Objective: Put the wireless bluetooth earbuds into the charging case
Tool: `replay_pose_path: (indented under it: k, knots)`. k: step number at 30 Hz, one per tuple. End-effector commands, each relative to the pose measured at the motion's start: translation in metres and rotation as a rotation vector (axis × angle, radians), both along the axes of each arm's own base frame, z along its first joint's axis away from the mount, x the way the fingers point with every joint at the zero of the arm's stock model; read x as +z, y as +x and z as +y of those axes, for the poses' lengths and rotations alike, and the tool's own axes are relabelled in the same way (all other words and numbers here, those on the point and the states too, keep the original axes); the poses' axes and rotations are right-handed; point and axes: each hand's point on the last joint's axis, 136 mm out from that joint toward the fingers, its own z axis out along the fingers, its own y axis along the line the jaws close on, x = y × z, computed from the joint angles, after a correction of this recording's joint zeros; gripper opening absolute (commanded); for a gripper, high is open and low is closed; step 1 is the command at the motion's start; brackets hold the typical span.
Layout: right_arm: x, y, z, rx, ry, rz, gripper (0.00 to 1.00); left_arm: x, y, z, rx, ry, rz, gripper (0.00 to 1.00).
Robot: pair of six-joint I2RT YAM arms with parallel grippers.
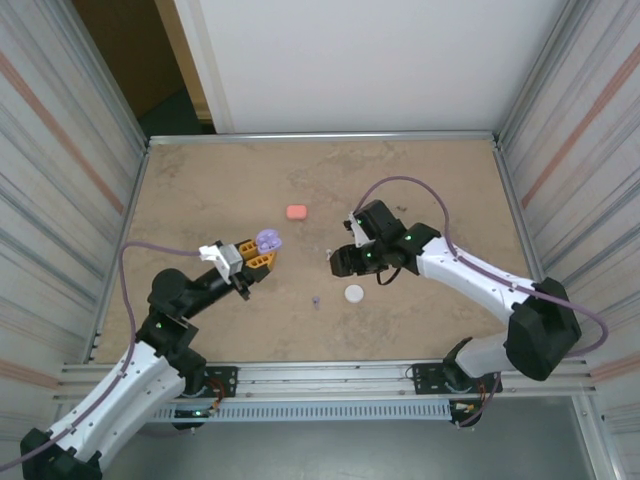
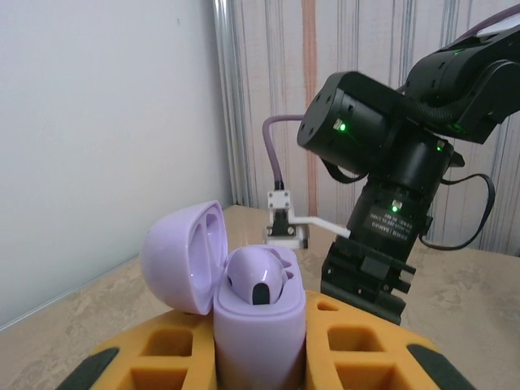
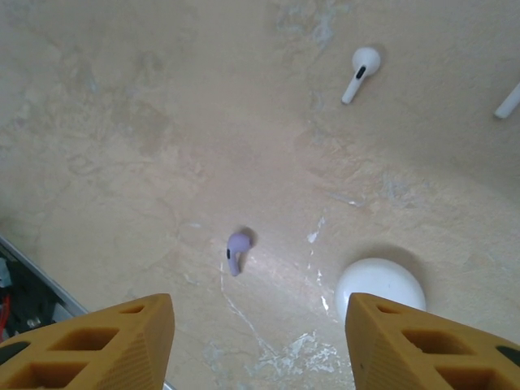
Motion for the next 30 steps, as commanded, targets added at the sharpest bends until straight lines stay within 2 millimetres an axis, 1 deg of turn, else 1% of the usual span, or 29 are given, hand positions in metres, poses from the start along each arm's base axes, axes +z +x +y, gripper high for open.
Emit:
replay_pose_path:
  k: [1, 9, 14, 21, 30]
  knots:
    - [-0.007, -0.008, 0.010, 0.036, -0.032, 0.044, 0.54, 0.013, -0.002, 0.003, 0.014, -0.009, -0.043, 0.00]
    - [-0.044, -0.027, 0.042, 0.114, -0.078, 0.146, 0.49, 0.013, -0.003, 0.003, 0.014, -0.010, -0.044, 0.00]
    - [-0.065, -0.034, 0.055, 0.150, -0.107, 0.200, 0.49, 0.011, -0.002, 0.004, 0.021, -0.008, -0.040, 0.00]
    - [-0.081, -0.035, 0.067, 0.173, -0.121, 0.238, 0.48, 0.010, -0.001, 0.004, 0.025, -0.007, -0.037, 0.00]
    - [-0.092, -0.034, 0.074, 0.176, -0.131, 0.256, 0.47, 0.008, -0.002, 0.004, 0.024, -0.008, -0.036, 0.00]
